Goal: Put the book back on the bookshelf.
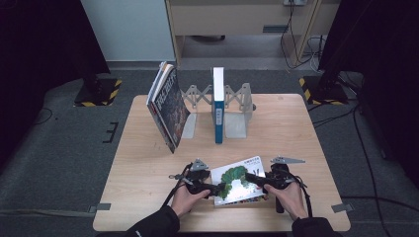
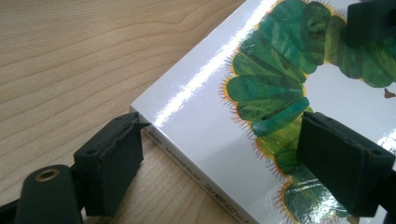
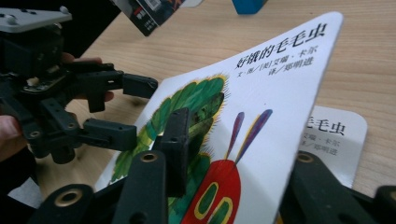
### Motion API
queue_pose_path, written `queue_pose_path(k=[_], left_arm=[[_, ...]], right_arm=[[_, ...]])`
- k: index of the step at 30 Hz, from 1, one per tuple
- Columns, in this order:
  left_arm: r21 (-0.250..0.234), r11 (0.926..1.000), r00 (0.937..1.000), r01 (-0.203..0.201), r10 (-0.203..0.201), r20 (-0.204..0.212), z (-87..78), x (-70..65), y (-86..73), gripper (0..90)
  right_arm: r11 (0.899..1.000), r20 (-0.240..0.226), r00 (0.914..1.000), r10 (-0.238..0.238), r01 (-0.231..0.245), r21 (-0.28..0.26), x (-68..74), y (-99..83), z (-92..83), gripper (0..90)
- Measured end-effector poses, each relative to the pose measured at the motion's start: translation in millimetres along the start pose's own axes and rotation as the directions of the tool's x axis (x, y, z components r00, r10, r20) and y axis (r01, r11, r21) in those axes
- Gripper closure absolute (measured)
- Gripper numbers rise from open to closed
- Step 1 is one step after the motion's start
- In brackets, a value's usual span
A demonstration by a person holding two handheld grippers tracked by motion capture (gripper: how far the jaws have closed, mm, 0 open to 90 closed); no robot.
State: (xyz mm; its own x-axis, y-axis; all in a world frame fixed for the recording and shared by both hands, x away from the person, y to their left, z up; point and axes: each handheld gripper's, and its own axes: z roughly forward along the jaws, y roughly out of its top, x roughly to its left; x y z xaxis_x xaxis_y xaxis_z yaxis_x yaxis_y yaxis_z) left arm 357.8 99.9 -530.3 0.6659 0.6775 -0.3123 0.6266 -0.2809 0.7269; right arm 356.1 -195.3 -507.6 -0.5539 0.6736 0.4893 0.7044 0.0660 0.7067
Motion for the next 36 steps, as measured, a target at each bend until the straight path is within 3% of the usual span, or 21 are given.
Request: queue_pose_path(k=[15,22,30,36], left_arm=[[-0.002,0.9996,0.9991,0.029,-0.029,0.032,-4.5,0.4,1.4,14.8],[0.004,0.9993,0.9976,0.036,-0.037,0.059,-2.5,-0.6,0.5,14.4],[-0.002,0.9986,0.9927,0.052,-0.052,0.109,1.4,1.0,0.2,10.8],[0.000,0.9985,0.9854,0.055,-0.054,0.161,8.6,0.4,-1.3,7.8]], right_arm=[[0.997,-0.043,0.9990,-0.011,0.008,-0.074,5.8,9.9,-13.2,79.9],[0.992,-0.061,0.9962,-0.061,0.054,-0.111,10.6,14.5,-19.2,82.7],[0.988,-0.072,0.9929,-0.095,0.085,-0.129,14.2,16.1,-21.5,83.5],[0.988,-0.071,0.9927,-0.098,0.088,-0.130,13.2,15.1,-21.5,83.3]])
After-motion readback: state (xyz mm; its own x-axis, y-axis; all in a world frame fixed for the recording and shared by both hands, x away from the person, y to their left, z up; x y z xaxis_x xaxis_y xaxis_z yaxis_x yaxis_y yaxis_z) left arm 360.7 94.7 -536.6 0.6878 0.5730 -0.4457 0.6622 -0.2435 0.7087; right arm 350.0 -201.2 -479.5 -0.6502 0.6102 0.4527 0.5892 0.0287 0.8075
